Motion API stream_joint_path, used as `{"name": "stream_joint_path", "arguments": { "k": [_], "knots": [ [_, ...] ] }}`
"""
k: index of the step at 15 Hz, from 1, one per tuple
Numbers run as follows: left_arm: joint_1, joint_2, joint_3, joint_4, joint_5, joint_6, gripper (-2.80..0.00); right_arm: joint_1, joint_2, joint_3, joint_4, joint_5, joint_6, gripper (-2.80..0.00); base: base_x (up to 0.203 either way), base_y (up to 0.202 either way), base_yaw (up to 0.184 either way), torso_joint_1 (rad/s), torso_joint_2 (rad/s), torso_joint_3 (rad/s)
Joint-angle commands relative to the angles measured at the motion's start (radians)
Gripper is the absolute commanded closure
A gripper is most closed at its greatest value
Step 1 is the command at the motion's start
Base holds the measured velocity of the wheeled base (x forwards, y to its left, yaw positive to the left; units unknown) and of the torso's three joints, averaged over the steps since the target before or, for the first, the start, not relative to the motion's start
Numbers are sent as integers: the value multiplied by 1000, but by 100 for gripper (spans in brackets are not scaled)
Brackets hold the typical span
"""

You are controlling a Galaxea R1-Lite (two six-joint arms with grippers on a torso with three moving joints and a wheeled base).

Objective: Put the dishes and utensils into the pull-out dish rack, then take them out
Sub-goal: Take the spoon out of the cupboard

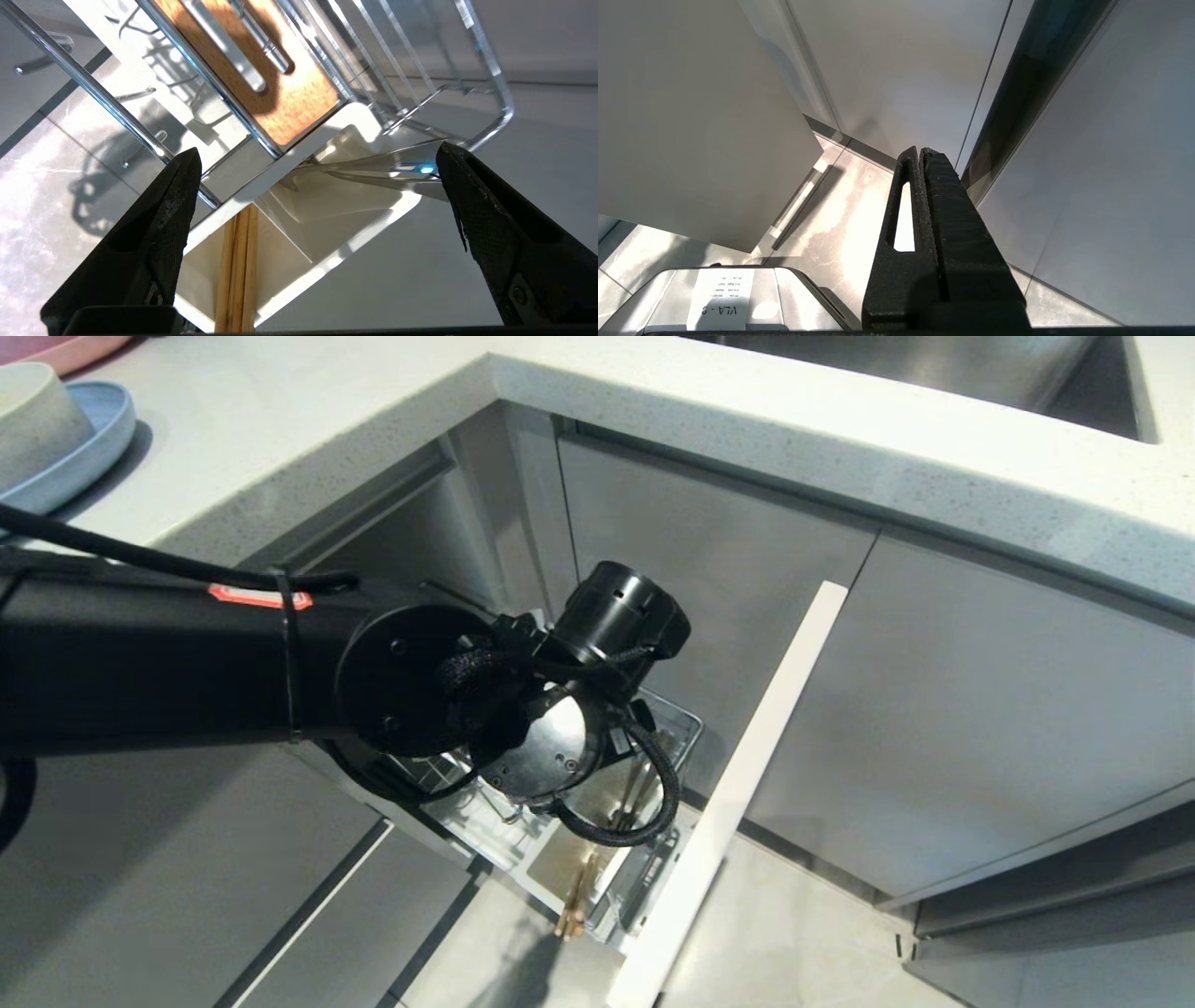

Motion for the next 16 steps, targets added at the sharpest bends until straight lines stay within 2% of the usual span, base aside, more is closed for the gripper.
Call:
{"name": "stream_joint_path", "arguments": {
  "k": [1,7,10,16],
  "knots": [
    [0,-17,-3,-1,3,-21,-280,1,-4,2,0,0,0,0,0,0,0,0,0,0],
    [3,22,-2,-55,-15,-40,-280,1,-4,2,-1,0,0,0,0,0,0,0,0,0],
    [4,44,-4,-58,-82,-40,-280,1,-3,2,-1,1,0,0,0,0,0,0,0,0],
    [6,57,-4,-52,-81,-39,-280,0,-4,2,0,1,0,0,0,0,0,0,0,0]
  ]
}}
